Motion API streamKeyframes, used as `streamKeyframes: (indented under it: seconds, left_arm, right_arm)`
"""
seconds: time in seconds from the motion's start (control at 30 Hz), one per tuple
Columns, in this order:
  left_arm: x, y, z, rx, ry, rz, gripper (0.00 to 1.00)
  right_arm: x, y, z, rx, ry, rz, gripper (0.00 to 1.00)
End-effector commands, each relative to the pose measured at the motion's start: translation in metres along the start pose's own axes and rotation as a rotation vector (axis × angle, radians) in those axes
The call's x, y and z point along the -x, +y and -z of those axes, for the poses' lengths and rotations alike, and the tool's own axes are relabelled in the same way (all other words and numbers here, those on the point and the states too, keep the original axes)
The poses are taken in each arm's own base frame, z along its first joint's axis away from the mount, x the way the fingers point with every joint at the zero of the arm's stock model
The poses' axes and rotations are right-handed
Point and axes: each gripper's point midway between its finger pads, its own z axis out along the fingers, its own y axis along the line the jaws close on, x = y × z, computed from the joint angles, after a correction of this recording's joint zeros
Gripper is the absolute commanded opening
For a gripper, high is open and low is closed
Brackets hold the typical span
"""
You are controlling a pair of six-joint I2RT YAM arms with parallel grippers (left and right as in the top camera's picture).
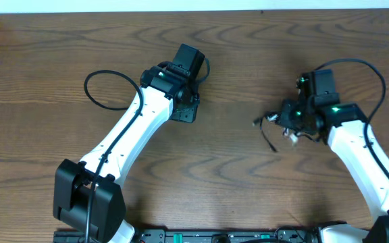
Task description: Untangle cables
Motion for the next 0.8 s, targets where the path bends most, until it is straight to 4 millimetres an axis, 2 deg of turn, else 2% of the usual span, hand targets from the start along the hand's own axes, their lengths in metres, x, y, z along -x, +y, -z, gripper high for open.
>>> streamKeyframes:
  seconds: [0.0, 0.13, 0.23, 0.33, 0.47, 0.67, 0.77]
  left_arm:
    - [0.008, -0.004, 0.002, -0.016, -0.041, -0.252, 0.08]
    - [-0.008, -0.019, 0.002, -0.087, 0.016, -0.644, 0.22]
    - [-0.039, -0.029, 0.007, -0.205, 0.149, -0.970, 0.23]
    - [-0.070, -0.028, 0.017, -0.326, 0.298, -1.231, 0.23]
    - [-0.094, -0.018, 0.029, -0.446, 0.420, -1.472, 0.23]
    - [-0.119, -0.004, 0.030, -0.501, 0.426, -1.729, 0.24]
    - [-0.133, 0.004, 0.031, -0.518, 0.440, -1.800, 0.24]
  right_arm:
    - [-0.022, 0.027, 0.007, 0.185, 0.101, 0.207, 0.01]
    - [-0.033, 0.050, 0.014, 0.333, 0.140, 0.298, 0.01]
    - [-0.031, 0.059, 0.019, 0.388, 0.134, 0.315, 0.01]
    - [-0.027, 0.066, 0.026, 0.439, 0.130, 0.307, 0.01]
    - [-0.023, 0.076, 0.041, 0.559, 0.140, 0.281, 0.01]
    - [-0.019, 0.076, 0.049, 0.626, 0.146, 0.243, 0.01]
    - [-0.016, 0.074, 0.051, 0.636, 0.146, 0.223, 0.01]
